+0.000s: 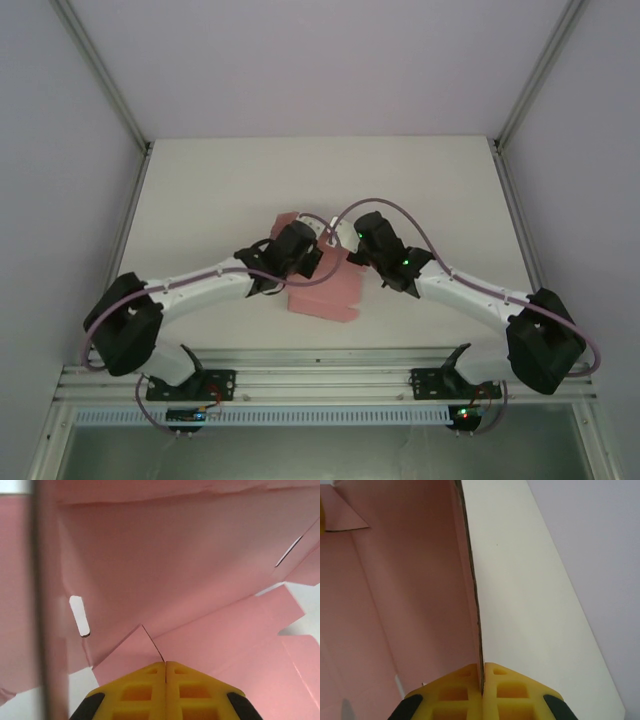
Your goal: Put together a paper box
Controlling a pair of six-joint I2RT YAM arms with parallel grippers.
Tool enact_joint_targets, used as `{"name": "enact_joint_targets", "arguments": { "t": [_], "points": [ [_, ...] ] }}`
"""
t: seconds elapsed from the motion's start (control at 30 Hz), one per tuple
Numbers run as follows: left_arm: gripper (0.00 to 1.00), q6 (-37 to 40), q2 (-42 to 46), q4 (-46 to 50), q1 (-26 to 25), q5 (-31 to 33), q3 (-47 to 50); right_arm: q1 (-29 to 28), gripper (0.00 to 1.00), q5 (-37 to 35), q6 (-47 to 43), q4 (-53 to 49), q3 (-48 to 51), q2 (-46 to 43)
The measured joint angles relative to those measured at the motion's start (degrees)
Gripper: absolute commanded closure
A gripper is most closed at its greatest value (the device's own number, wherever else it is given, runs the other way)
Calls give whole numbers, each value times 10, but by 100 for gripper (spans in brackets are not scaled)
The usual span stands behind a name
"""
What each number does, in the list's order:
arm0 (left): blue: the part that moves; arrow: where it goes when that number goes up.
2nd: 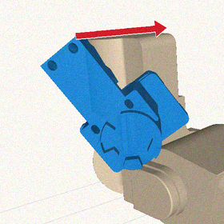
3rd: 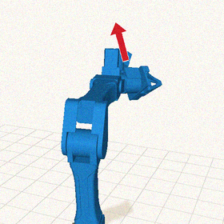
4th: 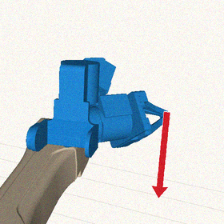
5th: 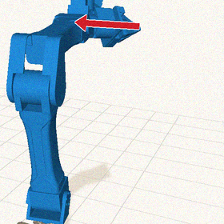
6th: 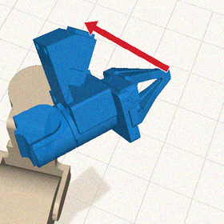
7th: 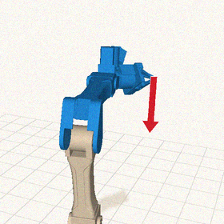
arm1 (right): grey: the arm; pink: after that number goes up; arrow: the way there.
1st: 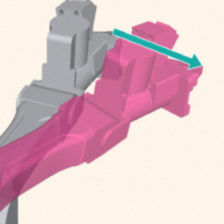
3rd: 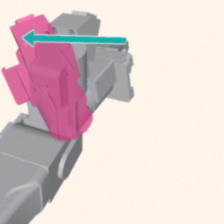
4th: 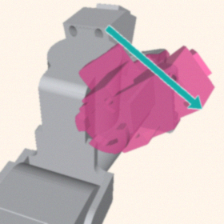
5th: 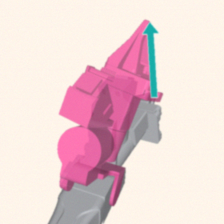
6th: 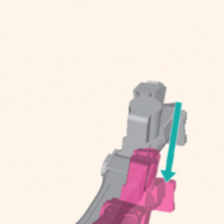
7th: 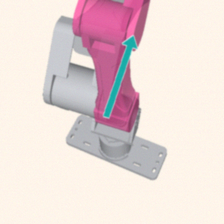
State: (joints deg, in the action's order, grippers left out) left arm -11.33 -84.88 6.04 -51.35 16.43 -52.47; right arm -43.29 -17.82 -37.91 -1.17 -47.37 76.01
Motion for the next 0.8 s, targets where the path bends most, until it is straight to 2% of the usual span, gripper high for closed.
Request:
{"name": "enact_joint_targets", "arguments": {
  "t": [0.13,0.2,0.3,0.37,0.47,0.53,0.57,0.8],
  "points": [
    [100,0,-3,0,-1,8,-1,-2,100,0,0,-6,0,0],
    [94,-1,6,-2,-1,10,3,-2,100,0,0,-6,0,0],
    [70,-13,42,-6,3,6,25,-2,100,0,-5,-2,0,0],
    [59,-26,80,-13,13,-6,49,-4,100,0,-11,11,3,0],
    [32,-48,148,-17,42,-29,88,-7,100,-8,-25,25,6,1],
    [7,-61,198,-16,64,-46,115,-7,100,-18,-37,37,7,3],
    [0,-65,222,-15,73,-53,127,-9,100,-25,-47,48,8,5],
    [0,-106,350,3,121,-90,167,-26,100,-66,-139,152,46,33]
  ]
}}
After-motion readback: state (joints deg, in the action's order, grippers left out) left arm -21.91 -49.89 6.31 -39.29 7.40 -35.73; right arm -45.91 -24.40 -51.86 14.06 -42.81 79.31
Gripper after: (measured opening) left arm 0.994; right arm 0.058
